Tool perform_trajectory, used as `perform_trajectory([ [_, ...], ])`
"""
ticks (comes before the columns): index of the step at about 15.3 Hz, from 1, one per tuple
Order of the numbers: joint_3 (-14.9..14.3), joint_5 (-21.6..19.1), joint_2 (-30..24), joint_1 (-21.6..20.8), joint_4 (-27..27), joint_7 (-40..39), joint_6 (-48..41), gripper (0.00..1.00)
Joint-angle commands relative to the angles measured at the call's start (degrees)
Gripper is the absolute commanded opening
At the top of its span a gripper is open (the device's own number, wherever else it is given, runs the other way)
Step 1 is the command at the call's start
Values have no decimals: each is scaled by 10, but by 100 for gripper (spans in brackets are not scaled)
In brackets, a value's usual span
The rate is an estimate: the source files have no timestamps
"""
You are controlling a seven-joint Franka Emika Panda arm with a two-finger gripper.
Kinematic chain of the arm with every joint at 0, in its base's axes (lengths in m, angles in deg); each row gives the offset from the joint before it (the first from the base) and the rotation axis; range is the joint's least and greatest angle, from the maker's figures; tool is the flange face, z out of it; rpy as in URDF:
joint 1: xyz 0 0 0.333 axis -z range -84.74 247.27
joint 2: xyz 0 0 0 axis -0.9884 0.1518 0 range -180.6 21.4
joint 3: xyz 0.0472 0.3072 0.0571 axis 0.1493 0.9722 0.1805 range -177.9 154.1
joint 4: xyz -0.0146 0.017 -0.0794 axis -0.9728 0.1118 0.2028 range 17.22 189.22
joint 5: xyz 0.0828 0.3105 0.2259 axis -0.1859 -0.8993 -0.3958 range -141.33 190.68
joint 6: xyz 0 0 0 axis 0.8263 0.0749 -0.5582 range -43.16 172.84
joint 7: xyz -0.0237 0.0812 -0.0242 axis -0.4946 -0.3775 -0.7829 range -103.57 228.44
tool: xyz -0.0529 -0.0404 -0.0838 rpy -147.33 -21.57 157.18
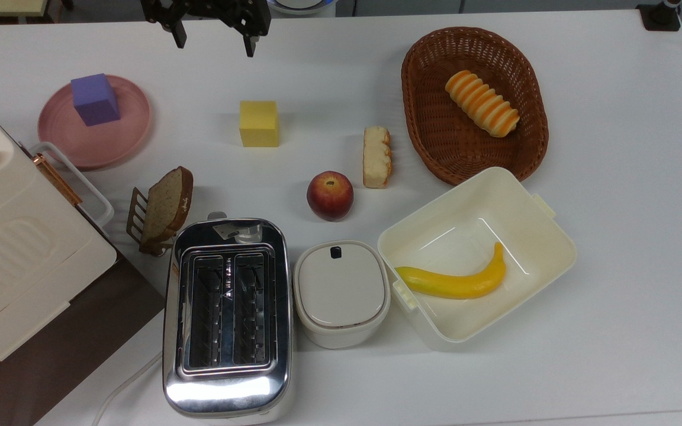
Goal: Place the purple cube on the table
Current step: 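Move the open gripper over the purple cube on the pink plate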
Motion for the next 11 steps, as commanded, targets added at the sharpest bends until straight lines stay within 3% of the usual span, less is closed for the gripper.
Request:
perform_trajectory([
  [1, -8, -18, -8, -8, 3, -25, 3, 100],
  [8, 0, -3, -4, -7, 7, -57, 3, 100],
  [11, 0, -6, -7, -8, 8, -17, 0, 100],
])
